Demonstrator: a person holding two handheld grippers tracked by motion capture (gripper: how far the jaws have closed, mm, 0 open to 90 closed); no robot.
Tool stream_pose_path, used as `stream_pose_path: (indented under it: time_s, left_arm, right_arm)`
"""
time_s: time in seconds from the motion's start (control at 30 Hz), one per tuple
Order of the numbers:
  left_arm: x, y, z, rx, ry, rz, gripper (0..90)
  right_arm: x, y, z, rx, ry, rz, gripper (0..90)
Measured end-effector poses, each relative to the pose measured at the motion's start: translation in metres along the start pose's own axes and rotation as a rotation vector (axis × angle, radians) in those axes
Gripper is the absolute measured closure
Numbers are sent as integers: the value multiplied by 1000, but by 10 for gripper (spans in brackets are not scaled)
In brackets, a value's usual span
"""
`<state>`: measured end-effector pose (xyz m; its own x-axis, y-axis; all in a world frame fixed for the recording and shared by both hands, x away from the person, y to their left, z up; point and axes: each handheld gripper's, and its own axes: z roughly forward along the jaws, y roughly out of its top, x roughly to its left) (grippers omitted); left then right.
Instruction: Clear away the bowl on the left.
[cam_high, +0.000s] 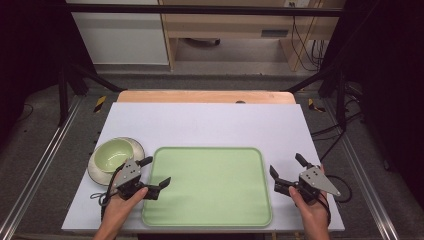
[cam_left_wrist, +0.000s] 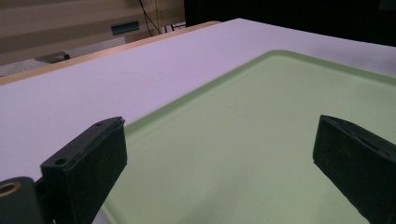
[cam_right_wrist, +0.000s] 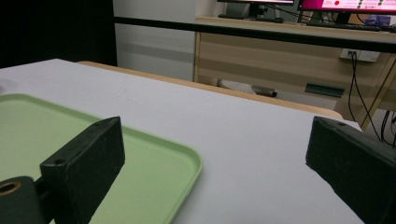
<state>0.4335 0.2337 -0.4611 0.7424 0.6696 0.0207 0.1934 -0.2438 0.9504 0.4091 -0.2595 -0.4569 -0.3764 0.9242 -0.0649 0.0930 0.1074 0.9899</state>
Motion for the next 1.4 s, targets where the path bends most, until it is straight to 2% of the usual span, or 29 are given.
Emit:
stream_pose_path:
  time_s: [0.57,0.9,0.97,1.13,1.17,1.23,1.37,1.4]
  left_arm:
    - [5,4,-12,-46,-3,-16,26]
    - [15,5,-29,-89,38,-30,26]
    - [18,6,-32,-116,42,-50,27]
    - [22,8,-38,-124,68,-58,28]
    - [22,11,-45,-125,83,-42,28]
    - [23,12,-47,-130,86,-42,27]
    - [28,24,-56,-153,104,-62,28]
    - [32,30,-60,-149,112,-43,28]
  right_arm:
    - [0,0,-1,1,-4,2,46]
    - [-1,1,-2,-6,-9,11,41]
    - [-2,1,-2,-13,-12,25,40]
    - [-4,0,-2,-11,-22,36,40]
    - [-4,1,-3,-10,-24,35,37]
    - [-4,1,-3,-12,-22,42,37]
    - [-5,0,-1,-7,-26,55,36]
    - [-6,0,-1,-5,-28,59,36]
